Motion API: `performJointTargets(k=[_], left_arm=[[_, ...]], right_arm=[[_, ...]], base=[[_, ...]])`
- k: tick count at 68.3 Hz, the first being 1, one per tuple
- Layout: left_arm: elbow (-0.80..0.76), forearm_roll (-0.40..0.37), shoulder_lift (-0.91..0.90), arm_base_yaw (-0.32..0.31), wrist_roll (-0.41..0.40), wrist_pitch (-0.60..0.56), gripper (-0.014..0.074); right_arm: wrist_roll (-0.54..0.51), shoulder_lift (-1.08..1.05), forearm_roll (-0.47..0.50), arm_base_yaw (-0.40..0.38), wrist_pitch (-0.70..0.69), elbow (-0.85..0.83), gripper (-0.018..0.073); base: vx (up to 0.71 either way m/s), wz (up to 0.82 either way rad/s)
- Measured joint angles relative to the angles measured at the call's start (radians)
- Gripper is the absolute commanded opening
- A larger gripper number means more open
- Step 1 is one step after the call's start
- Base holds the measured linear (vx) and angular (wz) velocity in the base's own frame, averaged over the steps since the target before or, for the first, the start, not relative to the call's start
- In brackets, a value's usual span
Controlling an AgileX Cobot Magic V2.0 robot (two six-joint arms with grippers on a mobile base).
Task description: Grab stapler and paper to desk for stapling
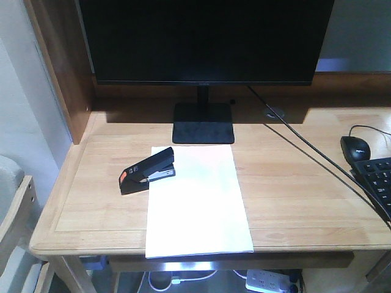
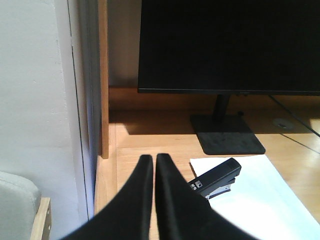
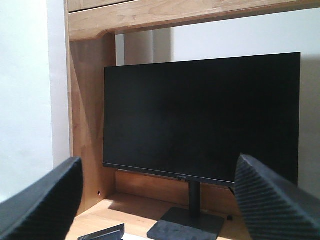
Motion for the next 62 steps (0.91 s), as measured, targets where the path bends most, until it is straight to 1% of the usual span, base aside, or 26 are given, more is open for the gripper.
performJointTargets(k=[10,21,30,46,52,58,62], left_arm=[[0.140,0.000,-0.157,0.000,0.051,-0.045,-0.0006],[0.244,0.000,-0.252,0.000,0.062,-0.085,-0.0006],[0.261,0.000,-0.279,0.000,0.063,-0.124,-0.0006],[0.261,0.000,-0.280,0.000,0.063,-0.131,-0.0006],[0.261,0.000,-0.280,0.000,0.063,-0.131,-0.0006],[0.261,0.000,-0.280,0.000,0.063,-0.131,-0.0006],[0.261,0.000,-0.280,0.000,0.063,-0.131,-0.0006]], right_arm=[[0.000,0.000,0.000,0.000,0.000,0.000,0.0580],[0.000,0.000,0.000,0.000,0.000,0.000,0.0580],[0.000,0.000,0.000,0.000,0.000,0.000,0.0580],[0.000,0.000,0.000,0.000,0.000,0.000,0.0580],[0.000,0.000,0.000,0.000,0.030,0.000,0.0578],[0.000,0.000,0.000,0.000,0.052,0.000,0.0540],[0.000,0.000,0.000,0.000,0.063,0.000,0.0479]], base=[[0.00,0.00],[0.00,0.00],[0.00,0.00],[0.00,0.00],[0.00,0.00],[0.00,0.00],[0.00,0.00]])
